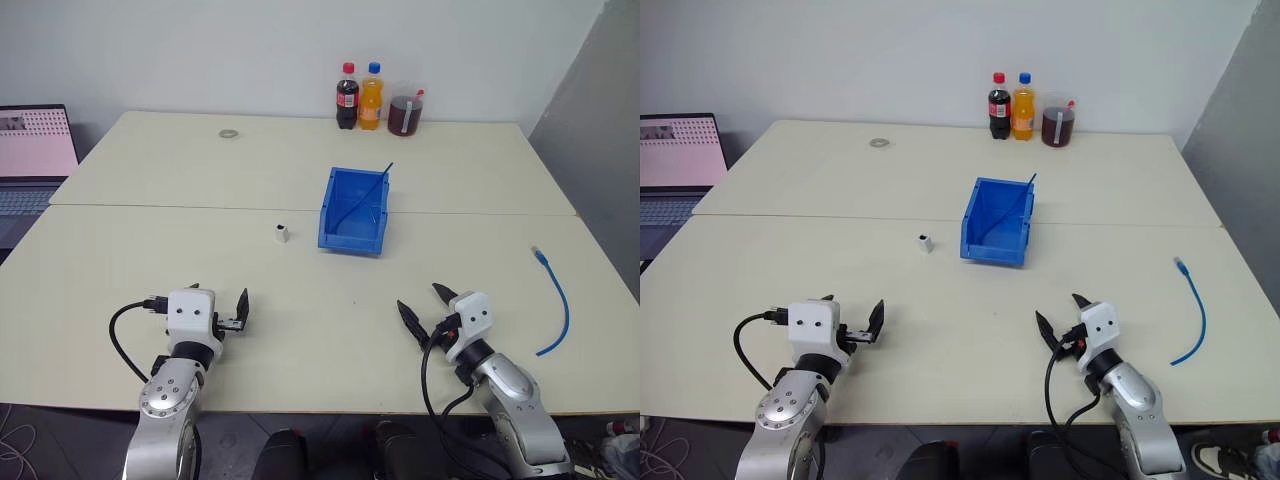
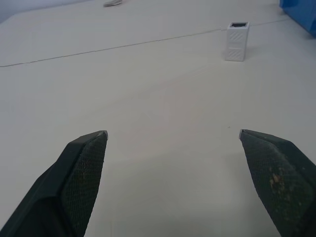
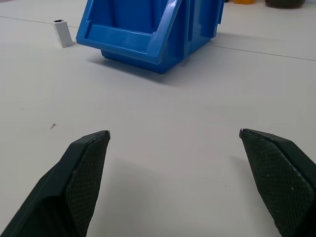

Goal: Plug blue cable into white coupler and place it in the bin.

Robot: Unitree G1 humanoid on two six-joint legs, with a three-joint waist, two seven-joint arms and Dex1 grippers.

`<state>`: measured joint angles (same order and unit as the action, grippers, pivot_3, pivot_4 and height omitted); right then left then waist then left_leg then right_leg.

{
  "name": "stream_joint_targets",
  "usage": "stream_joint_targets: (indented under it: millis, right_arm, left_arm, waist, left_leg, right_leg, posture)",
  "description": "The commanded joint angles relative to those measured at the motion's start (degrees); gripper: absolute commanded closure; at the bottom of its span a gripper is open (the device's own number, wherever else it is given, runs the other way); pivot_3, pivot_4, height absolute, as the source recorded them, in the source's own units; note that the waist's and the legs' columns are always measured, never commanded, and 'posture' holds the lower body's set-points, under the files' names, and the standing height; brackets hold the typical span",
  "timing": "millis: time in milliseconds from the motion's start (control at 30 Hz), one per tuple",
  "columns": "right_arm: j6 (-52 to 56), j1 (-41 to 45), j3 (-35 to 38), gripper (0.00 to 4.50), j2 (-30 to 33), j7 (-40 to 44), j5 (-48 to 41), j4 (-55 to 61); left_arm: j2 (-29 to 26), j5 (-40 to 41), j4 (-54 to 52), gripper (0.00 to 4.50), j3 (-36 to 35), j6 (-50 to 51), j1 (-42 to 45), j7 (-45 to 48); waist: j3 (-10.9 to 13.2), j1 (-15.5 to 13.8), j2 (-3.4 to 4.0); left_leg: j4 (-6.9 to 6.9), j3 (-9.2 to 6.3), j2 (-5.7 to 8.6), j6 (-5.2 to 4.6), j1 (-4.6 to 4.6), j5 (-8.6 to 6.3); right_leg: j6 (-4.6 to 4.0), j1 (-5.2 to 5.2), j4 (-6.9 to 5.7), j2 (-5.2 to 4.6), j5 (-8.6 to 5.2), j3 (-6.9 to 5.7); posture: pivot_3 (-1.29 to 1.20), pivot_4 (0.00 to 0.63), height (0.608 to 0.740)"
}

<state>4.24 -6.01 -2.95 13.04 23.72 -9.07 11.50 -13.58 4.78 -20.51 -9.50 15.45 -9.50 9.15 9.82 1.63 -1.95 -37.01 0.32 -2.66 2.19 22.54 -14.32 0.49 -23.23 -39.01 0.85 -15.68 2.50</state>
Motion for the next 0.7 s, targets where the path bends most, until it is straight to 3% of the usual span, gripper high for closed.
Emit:
stream_joint_targets:
  millis: [33, 200, 400, 500, 700]
  right_arm:
    - [-1.44, 0.07, 0.24, 0.03, 0.38, 0.37, -0.21, 1.53]
    - [-1.61, -0.05, 0.31, 0.03, 0.39, -0.02, -0.01, 1.69]
    - [-3.31, -2.07, 0.98, 0.03, 0.57, -0.26, -0.29, 4.80]
    - [-4.71, -3.30, 2.66, 0.03, 1.27, -0.77, -0.34, 8.29]
    - [0.99, -6.60, 13.66, 0.03, 3.60, -5.55, -2.64, 15.35]
  left_arm:
    - [-0.55, 1.36, -0.99, 0.00, -1.26, -2.66, -0.18, 1.39]
    - [-1.24, 7.04, -1.38, 0.00, -0.93, -4.04, -1.41, 7.83]
    - [-7.93, 8.91, -2.95, 0.00, 3.47, -5.63, -0.35, 19.00]
    - [-11.86, 8.76, -2.05, 0.00, 6.48, -5.64, 5.04, 24.32]
    - [-17.36, 11.96, 1.33, 0.00, 13.99, 0.58, 20.16, 36.40]
  waist:
    - [0.00, 0.00, 0.00]
    - [0.00, 0.01, 0.00]
    - [0.00, 0.00, 0.01]
    - [0.01, -0.16, 0.01]
    - [-0.01, -0.19, 0.04]
  left_leg:
    - [0.00, 0.00, 0.00, 0.00, 0.00, 0.00]
    - [0.00, 0.02, 0.01, 0.00, 0.00, 0.00]
    - [0.01, 0.10, 0.01, 0.00, -0.01, 0.00]
    - [0.00, 0.10, 0.00, 0.00, 0.01, 0.00]
    - [-0.02, 0.19, 0.08, 0.00, 0.03, 0.00]
  right_leg:
    - [0.00, 0.00, 0.00, 0.00, 0.00, 0.00]
    - [0.00, 0.00, 0.00, 0.00, 0.00, 0.01]
    - [-0.05, 0.00, -0.01, 0.01, -0.03, -0.03]
    - [-0.05, 0.00, -0.01, 0.03, -0.03, -0.05]
    - [0.00, 0.02, 0.01, 0.04, -0.01, -0.02]
  posture:
    - [0.00, 0.150, 0.740]
    - [0.00, 0.150, 0.740]
    - [0.00, 0.150, 0.740]
    - [0.00, 0.150, 0.740]
    - [0.00, 0.150, 0.740]
